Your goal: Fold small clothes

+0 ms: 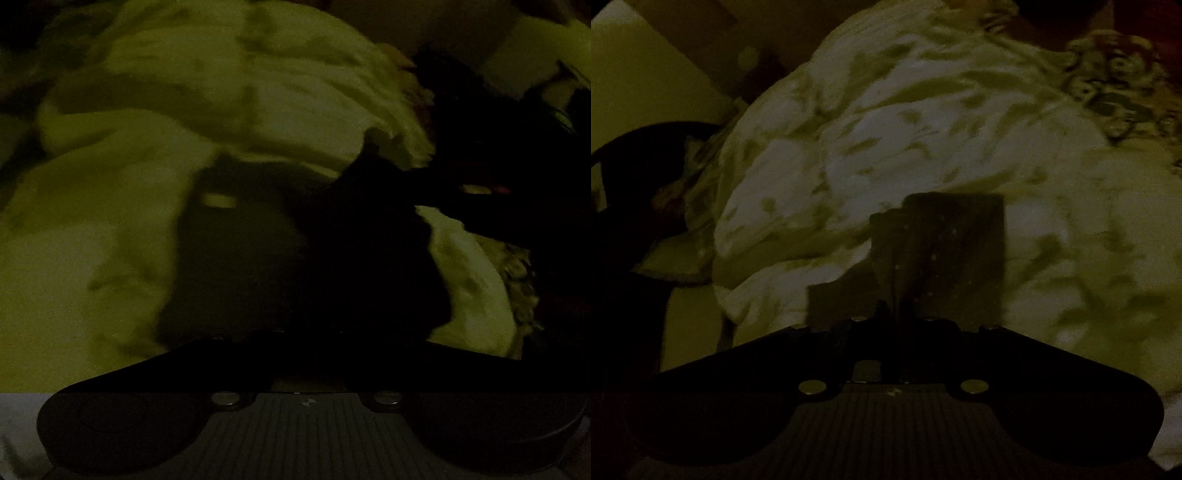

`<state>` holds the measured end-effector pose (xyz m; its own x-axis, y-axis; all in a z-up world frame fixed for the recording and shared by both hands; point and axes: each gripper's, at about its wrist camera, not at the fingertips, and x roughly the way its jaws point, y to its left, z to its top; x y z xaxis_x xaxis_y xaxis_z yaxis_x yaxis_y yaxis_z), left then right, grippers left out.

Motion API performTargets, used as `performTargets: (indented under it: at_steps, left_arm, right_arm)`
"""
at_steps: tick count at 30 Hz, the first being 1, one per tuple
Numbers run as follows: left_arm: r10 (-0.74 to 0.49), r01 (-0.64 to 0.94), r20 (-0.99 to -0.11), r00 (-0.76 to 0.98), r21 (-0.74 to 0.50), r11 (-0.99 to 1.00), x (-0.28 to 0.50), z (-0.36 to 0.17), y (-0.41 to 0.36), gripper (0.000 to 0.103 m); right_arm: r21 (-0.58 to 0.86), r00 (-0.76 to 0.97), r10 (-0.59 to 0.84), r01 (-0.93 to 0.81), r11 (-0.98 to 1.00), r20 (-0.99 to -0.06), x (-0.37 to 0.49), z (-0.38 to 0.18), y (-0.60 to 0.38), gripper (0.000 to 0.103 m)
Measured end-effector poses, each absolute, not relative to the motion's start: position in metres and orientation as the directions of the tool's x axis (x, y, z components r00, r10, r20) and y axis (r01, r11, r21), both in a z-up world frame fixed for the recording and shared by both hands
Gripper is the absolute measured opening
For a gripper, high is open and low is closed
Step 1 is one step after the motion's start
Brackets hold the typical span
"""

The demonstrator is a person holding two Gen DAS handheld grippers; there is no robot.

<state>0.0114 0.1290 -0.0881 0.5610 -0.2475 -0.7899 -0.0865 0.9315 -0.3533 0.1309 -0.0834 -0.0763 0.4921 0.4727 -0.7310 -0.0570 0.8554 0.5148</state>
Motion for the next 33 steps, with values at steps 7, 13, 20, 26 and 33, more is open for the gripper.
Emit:
performTargets:
  at_steps: [7, 13, 20, 26, 33]
  left_arm:
    - [-0.273, -0.137, -0.752, 0.600, -0.432, 0.891, 0.001, -0.086, 0.164, 0.088]
    - [-0.253, -0.148, -0.705, 0.663, -0.454, 0.879, -0.008, -0.079, 0.171, 0.103]
    - [-0.164, -0.223, -0.731, 0.663, -0.402, 0.888, -0.025, -0.079, 0.187, 0.103]
    - [-0.164, -0.215, -0.744, 0.648, -0.385, 0.898, -0.016, -0.084, 0.185, 0.103]
    - [-0.157, -0.127, -0.685, 0.712, -0.345, 0.930, -0.019, -0.060, 0.171, 0.103]
  right_arm:
    - [0.526, 0.458, 0.514, -0.113, 0.843, -0.725, 0.132, -0.075, -0.034, 0.008]
    - [0.576, 0.402, 0.575, -0.132, 0.806, -0.712, 0.140, -0.076, -0.013, 0.008]
    - [0.620, 0.301, 0.631, -0.143, 0.771, -0.715, 0.151, -0.104, 0.031, 0.008]
    - [0.695, 0.229, 0.688, -0.064, 0.717, -0.689, 0.158, -0.143, 0.033, 0.013]
    - [0.653, 0.417, 0.638, -0.129, 0.746, -0.647, 0.142, -0.095, -0.028, 0.046]
